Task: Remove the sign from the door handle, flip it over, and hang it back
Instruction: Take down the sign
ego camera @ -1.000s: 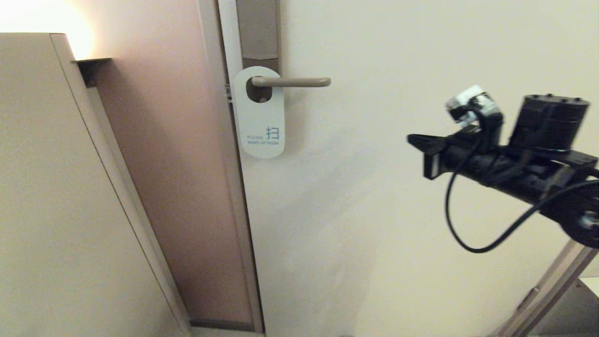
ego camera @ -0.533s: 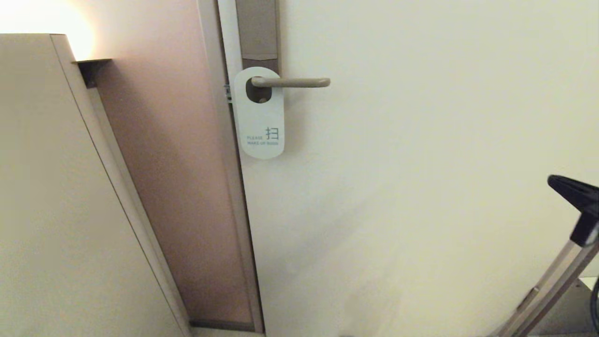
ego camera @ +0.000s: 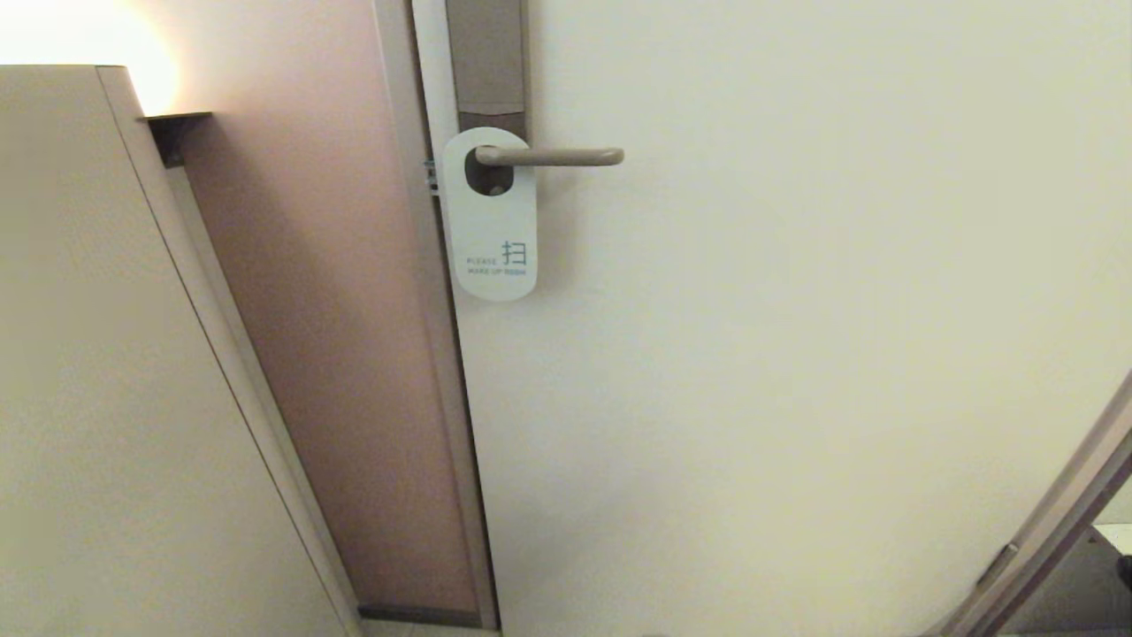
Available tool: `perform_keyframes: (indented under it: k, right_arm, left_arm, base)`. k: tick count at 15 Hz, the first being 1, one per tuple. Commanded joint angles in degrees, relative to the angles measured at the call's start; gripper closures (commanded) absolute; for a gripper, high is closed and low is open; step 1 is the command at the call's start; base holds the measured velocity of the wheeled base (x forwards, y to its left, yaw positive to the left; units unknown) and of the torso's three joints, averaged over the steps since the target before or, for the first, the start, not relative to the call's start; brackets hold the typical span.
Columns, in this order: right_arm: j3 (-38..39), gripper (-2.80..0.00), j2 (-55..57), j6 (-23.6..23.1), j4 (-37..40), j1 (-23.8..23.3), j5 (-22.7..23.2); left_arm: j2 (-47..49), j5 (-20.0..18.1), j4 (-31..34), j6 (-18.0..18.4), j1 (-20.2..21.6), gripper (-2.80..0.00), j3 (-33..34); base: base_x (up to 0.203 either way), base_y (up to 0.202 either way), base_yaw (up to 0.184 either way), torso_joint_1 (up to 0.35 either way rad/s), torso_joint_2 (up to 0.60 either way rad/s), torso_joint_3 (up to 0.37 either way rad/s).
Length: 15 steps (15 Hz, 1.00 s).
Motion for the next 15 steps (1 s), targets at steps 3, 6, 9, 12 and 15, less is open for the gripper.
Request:
perform_keyframes:
  k: [3,6,9,12,15]
  right_arm:
    - [0.6,0.00,-12.9,3.1,13.5,-0.8,-0.6]
    - [0.7,0.00,-12.9,6.1,16.1,-0.8,-5.2]
    - [0.7,0.00,-13.0,6.2,20.2,-0.7,-7.9]
    - [0.7,0.00,-13.0,6.0,20.3,0.0,-7.9]
    - [0.7,0.00,-13.0,6.0,21.0,0.3,-8.0]
  left_arm:
    - [0.1,0.0,0.0,0.0,0.0,0.00,0.0]
    - [0.1,0.0,0.0,0.0,-0.1,0.00,0.0]
    - [0.1,0.0,0.0,0.0,0.0,0.00,0.0]
    - [0.1,0.0,0.0,0.0,0.0,0.00,0.0]
    - [0.1,0.0,0.0,0.0,0.0,0.00,0.0]
  base:
    - [0.000,0.000,0.000,0.000,0.00,0.000]
    - [0.000,0.000,0.000,0.000,0.00,0.000]
    - [0.000,0.000,0.000,0.000,0.00,0.000]
    - [0.000,0.000,0.000,0.000,0.00,0.000]
    - [0.000,0.000,0.000,0.000,0.00,0.000]
